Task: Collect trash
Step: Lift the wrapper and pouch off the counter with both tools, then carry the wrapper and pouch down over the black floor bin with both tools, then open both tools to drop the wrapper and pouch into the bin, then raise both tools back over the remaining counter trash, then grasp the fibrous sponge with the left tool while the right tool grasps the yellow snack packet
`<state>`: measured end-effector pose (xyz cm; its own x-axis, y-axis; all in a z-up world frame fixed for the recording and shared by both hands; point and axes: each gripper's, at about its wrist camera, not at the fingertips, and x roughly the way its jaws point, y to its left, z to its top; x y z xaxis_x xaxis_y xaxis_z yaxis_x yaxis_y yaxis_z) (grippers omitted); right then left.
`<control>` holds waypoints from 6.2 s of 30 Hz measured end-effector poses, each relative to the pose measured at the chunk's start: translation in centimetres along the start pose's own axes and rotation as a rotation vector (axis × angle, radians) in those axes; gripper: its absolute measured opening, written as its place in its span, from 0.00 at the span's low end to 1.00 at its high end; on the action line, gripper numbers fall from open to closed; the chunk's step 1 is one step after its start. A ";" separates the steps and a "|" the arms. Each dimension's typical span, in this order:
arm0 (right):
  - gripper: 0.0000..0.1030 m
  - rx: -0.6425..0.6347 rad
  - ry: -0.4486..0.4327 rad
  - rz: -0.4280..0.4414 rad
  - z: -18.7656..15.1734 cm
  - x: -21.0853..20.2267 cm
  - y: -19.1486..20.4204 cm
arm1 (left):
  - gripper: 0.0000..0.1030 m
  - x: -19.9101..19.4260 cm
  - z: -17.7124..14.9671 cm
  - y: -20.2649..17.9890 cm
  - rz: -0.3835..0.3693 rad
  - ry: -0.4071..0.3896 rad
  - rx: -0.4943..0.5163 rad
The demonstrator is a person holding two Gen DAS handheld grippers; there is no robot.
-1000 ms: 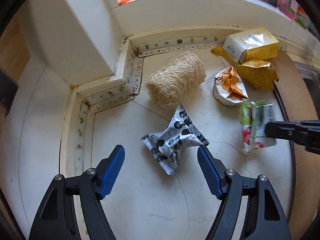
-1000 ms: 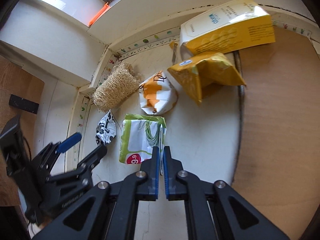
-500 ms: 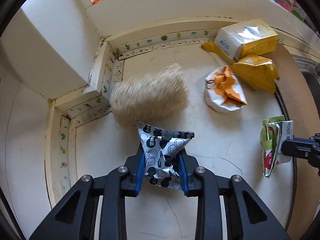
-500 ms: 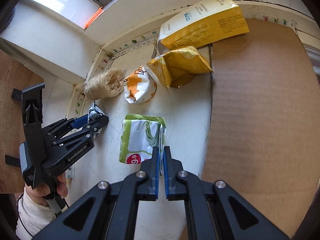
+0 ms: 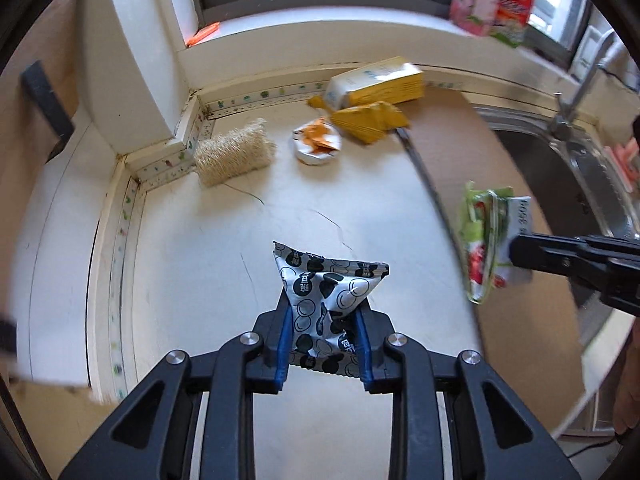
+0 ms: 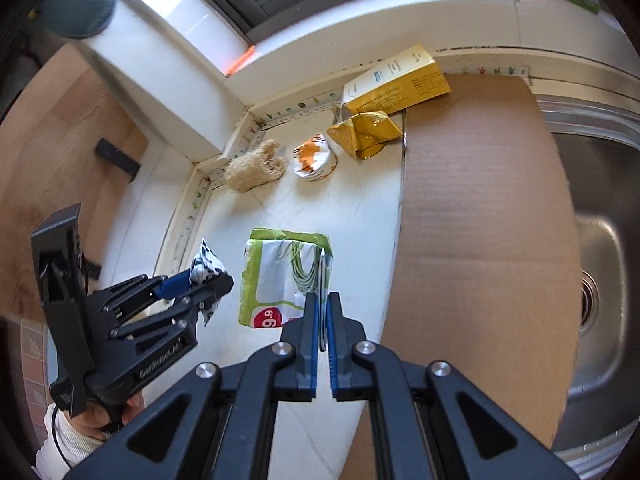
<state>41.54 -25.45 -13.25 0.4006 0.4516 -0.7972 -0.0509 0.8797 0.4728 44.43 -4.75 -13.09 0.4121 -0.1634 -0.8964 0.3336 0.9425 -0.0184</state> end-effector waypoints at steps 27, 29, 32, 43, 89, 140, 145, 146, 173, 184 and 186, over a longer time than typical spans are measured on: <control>0.04 -0.091 -0.008 -0.146 -29.1 -9.8 6.8 | 0.24 -13.0 -29.5 -8.5 -0.104 -0.019 0.019; 0.04 -0.081 0.029 -0.166 -30.9 -8.7 6.5 | 0.24 -12.4 -31.1 -8.5 -0.106 0.004 0.006; 0.04 -0.062 0.106 -0.196 -33.4 -6.3 5.5 | 0.24 -10.5 -33.8 -8.4 -0.101 0.047 -0.012; 0.04 0.039 0.269 -0.290 -39.4 4.7 0.1 | 0.24 -0.7 -40.6 -6.6 -0.108 0.160 -0.107; 0.32 0.064 0.341 -0.190 -39.2 8.9 -2.7 | 0.81 3.9 -40.4 -7.9 -0.024 0.190 -0.198; 0.51 -0.282 -0.073 -0.129 -0.4 -10.9 6.8 | 0.81 -15.0 -2.8 -1.2 0.066 -0.192 -0.151; 0.57 -0.245 -0.013 -0.104 6.1 -5.8 3.7 | 0.81 -8.2 2.2 1.3 0.076 -0.103 -0.227; 0.58 -0.235 -0.003 -0.098 7.2 -4.9 2.9 | 0.81 -7.2 2.8 1.8 0.079 -0.086 -0.240; 0.57 -0.052 0.168 -0.073 18.3 14.9 -5.3 | 0.81 10.2 11.9 6.1 0.336 0.002 -0.023; 0.49 -0.096 0.175 -0.043 17.5 14.9 -5.0 | 0.81 13.6 12.7 5.8 0.237 0.101 0.110; 0.49 -0.098 0.174 -0.042 17.5 14.7 -4.9 | 0.81 14.2 12.7 5.9 0.239 0.122 0.132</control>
<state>63.68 -25.71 -20.76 0.2402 0.4255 -0.8725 -0.1299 0.9048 0.4055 63.00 -5.21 -20.32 0.3898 0.1027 -0.9152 0.3503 0.9025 0.2505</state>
